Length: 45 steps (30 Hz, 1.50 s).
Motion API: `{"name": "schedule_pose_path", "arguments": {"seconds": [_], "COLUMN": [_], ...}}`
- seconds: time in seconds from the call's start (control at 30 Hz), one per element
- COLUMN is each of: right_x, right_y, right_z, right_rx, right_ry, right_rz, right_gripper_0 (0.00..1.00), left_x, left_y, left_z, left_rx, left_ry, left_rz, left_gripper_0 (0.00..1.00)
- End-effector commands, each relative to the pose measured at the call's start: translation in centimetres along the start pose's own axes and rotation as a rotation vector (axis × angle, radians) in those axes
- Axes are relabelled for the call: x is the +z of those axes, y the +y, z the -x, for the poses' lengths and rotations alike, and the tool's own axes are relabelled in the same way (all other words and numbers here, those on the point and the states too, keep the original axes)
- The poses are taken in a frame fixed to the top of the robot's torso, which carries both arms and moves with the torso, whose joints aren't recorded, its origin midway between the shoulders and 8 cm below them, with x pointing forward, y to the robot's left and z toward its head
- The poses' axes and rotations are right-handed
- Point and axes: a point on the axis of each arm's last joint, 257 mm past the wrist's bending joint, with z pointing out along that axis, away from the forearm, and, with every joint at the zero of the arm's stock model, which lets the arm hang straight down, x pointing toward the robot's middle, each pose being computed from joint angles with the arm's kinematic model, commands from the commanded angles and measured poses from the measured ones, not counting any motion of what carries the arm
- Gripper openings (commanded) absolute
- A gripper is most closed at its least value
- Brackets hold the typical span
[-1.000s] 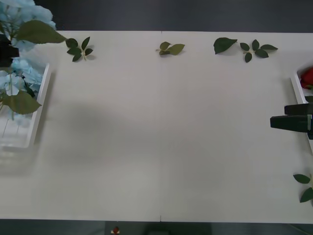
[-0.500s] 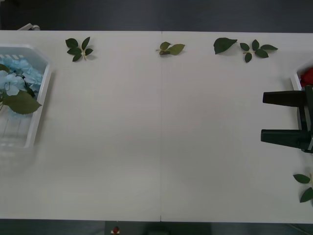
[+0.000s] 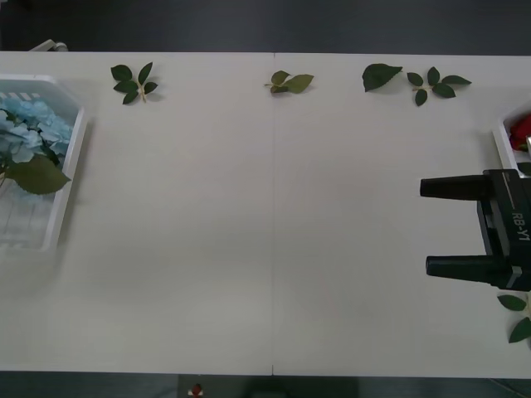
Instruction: Put the red flowers into the right box and the blue flowers into the left box
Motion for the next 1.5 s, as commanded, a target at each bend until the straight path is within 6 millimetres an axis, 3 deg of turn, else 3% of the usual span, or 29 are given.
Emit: {"name": "schedule_pose_path", "arguments": {"seconds": [0.03,0.1,0.17,0.3,0.47,0.6,0.77,0.8,0.83,0.93,1.03,1.1,1.13,1.23,1.5], "right_x": [-0.1,0.0,-0.1,-0.3,-0.7,-0.8,-0.9,-0.9,-0.8,-0.9,-0.9,-0.9,-0.9,-0.9,-0.9], "right_y": [0.0,-0.1,-0.4,-0.9,-1.2,-1.0,-0.9,-0.9,-0.9,-0.8,-0.8,-0.8,-0.8,-0.8,-0.8], "right_z": [0.9,0.9,0.9,1.0,1.3,1.6,1.5,1.5,1.5,1.5,1.5,1.5,1.5,1.5,1.5], "right_rx": [0.014,0.044,0.066,0.094,0.136,0.162,0.187,0.187,0.188,0.189,0.189,0.189,0.189,0.189,0.189], "right_ry": [-0.024,-0.04,-0.051,-0.062,-0.083,-0.1,-0.109,-0.109,-0.109,-0.106,-0.106,-0.106,-0.106,-0.106,-0.106], "right_rz": [0.032,0.053,0.063,0.078,0.098,0.11,0.122,0.122,0.124,0.125,0.125,0.125,0.125,0.125,0.125], "right_gripper_0": [1.0,1.0,1.0,1.0,1.0,1.0,1.0,1.0,1.0,1.0,1.0,1.0,1.0,1.0,1.0], "left_x": [-1.2,-1.3,-1.7,-3.5,-7.6,-10.2,-12.9,-12.9,-13.4,-14.1,-15.0,-15.6,-16.3,-17.9,-22.6], "left_y": [1.3,1.1,0.9,-0.7,-5.0,-9.2,-17.0,-17.0,-20.4,-25.4,-30.7,-33.0,-35.3,-39.1,-44.2], "left_z": [2.3,2.4,2.3,2.8,4.2,6.2,9.0,9.0,9.6,10.2,10.0,10.0,9.6,8.3,4.0], "left_rx": [0.017,0.009,-0.004,-0.03,-0.067,-0.037,0.01,0.01,0.017,-0.01,-0.014,0.009,0.019,0.068,0.249], "left_ry": [-0.046,-0.051,-0.041,-0.03,-0.029,-0.072,-0.148,-0.148,-0.17,-0.195,-0.198,-0.218,-0.224,-0.229,-0.227], "left_rz": [0.019,0.008,-0.015,-0.108,-0.32,-0.473,-0.689,-0.689,-0.774,-0.907,-1.022,-1.061,-1.103,-1.181,-1.341], "left_gripper_0": [0.44,0.66,0.75,0.82,0.98,1.0,1.0,1.0,1.0,1.0,1.0,1.0,1.0,1.0,1.0]}}
